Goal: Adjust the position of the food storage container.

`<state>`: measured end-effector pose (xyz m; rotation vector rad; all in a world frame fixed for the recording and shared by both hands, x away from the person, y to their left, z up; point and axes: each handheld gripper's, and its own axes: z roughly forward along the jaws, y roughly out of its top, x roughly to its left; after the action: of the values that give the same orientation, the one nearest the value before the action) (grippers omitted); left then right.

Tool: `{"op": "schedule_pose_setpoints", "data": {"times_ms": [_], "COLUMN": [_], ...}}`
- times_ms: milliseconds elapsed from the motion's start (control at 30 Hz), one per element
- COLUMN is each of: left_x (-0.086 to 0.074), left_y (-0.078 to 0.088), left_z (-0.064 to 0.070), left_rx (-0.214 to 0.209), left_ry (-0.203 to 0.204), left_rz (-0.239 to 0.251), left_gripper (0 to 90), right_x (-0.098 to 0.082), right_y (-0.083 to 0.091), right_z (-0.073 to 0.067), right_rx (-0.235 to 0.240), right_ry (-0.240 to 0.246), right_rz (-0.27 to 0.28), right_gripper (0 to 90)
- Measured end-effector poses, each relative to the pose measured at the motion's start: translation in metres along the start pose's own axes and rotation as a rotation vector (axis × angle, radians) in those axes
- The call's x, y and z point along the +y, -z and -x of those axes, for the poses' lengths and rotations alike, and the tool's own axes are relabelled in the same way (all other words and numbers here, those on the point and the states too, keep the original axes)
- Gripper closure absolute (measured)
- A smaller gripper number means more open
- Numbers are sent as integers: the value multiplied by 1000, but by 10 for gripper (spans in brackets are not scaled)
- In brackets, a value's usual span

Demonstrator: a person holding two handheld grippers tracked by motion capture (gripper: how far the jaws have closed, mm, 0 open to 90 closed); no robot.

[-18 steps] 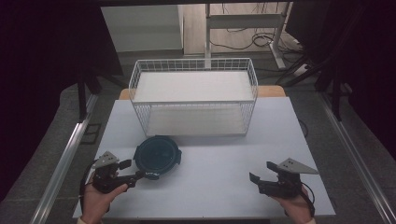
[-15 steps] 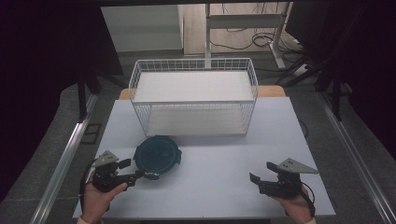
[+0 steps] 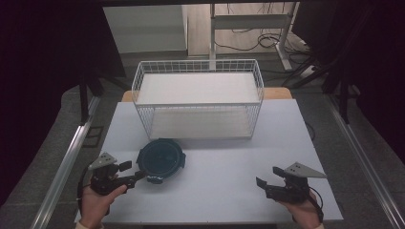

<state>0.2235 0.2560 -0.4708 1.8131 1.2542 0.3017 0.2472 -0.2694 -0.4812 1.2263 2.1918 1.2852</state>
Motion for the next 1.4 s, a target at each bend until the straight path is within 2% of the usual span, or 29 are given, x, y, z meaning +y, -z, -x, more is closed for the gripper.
{"op": "schedule_pose_setpoints", "data": {"times_ms": [533, 800, 1100, 1133, 1267, 1400], "left_x": [20, 38, 45, 45, 48, 52], "left_y": [3, -5, -14, -15, -21, -28], "left_z": [-3, -7, -17, -19, -28, -36], "left_rx": [-12, 5, 11, 13, 21, 31], "left_ry": [-10, -43, -23, -23, -9, -1], "left_rz": [16, -18, -43, -48, -69, -94], "left_gripper": [375, 502, 637, 691, 799, 873], "right_x": [1, 0, -1, -1, -2, -2], "right_y": [-2, -5, -7, -8, -9, -10], "right_z": [4, 5, 4, 4, 4, 5], "right_rx": [-9, -16, -22, -22, -26, -28], "right_ry": [0, 12, 22, 23, 27, 27], "right_rz": [-28, -54, -67, -72, -79, -84], "right_gripper": [222, 222, 222, 221, 219, 218]}}
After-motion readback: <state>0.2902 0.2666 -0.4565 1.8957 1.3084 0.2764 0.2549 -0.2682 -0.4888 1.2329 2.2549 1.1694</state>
